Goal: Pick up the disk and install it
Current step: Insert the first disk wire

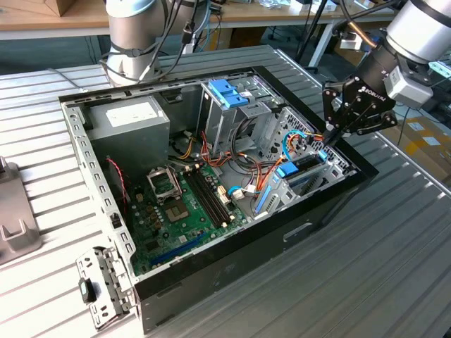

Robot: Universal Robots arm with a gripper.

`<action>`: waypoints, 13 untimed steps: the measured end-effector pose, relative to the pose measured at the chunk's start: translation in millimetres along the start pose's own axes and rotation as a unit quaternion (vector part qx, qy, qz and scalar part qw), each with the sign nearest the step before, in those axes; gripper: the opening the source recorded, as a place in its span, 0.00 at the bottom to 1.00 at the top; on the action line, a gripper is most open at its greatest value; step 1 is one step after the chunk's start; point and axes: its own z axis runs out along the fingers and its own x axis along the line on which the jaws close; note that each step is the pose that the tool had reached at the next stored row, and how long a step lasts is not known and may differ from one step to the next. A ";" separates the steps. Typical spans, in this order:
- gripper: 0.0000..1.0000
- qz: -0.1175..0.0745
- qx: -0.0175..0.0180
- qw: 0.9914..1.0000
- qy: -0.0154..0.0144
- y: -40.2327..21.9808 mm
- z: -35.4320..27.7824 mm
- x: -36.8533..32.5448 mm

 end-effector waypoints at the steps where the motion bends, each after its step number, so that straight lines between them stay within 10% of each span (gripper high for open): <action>1: 0.17 0.000 0.000 1.000 0.000 0.5 0.1 -0.5; 13: 0.17 0.000 0.000 1.000 0.000 9.2 0.9 -8.7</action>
